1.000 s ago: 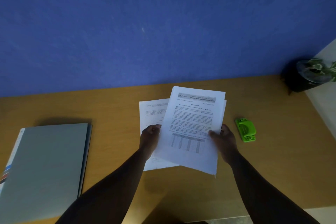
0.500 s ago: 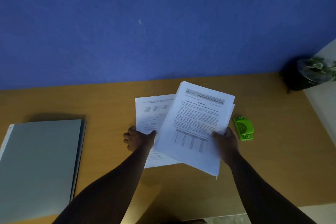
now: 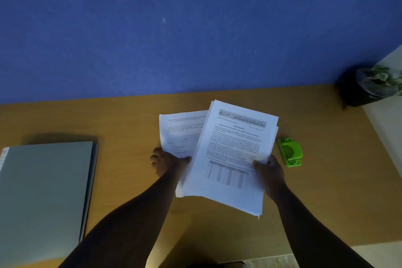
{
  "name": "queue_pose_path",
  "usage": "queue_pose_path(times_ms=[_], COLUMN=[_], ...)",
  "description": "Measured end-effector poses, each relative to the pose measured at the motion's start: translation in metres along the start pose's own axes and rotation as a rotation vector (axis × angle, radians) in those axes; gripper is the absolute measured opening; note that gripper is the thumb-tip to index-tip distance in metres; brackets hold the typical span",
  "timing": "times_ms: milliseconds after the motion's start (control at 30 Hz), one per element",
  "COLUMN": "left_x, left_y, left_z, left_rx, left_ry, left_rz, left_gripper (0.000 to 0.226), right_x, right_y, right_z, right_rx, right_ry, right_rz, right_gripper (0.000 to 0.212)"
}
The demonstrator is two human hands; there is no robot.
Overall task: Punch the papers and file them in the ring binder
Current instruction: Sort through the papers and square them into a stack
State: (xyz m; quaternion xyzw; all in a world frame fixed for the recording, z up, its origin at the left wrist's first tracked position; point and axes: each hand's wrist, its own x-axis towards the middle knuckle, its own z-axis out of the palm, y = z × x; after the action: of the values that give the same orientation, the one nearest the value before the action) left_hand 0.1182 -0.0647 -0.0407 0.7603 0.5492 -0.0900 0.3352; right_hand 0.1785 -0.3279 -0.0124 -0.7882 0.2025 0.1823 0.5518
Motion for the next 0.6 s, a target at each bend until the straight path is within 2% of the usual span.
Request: queue_pose_path(times_ms=[100, 233, 300, 400, 600], left_x=[0.003, 0.007, 0.007, 0.007, 0.018], left_y=[-0.004, -0.014, -0.018, -0.02, -0.03], left_z=[0.001, -0.004, -0.01, -0.023, -0.049], left_rx=[-0.101, -0.322, -0.411, -0.486, -0.663], left_ry=[-0.005, -0.027, 0.013, 0.064, 0.067], left_rz=[-0.008, -0.039, 0.002, 0.044, 0.012], left_gripper=[0.093, 0.044, 0.029, 0.023, 0.021], right_x=[0.002, 0.003, 0.003, 0.002, -0.002], right_y=[-0.001, -0.002, -0.001, 0.001, 0.001], right_z=[-0.002, -0.002, -0.001, 0.002, 0.008], right_rx=[-0.007, -0.025, -0.024, -0.041, -0.034], right_ry=[-0.01, 0.006, 0.007, 0.008, 0.023], right_rz=[-0.005, 0.004, 0.009, 0.012, 0.03], right_gripper=[0.024, 0.025, 0.025, 0.024, 0.025])
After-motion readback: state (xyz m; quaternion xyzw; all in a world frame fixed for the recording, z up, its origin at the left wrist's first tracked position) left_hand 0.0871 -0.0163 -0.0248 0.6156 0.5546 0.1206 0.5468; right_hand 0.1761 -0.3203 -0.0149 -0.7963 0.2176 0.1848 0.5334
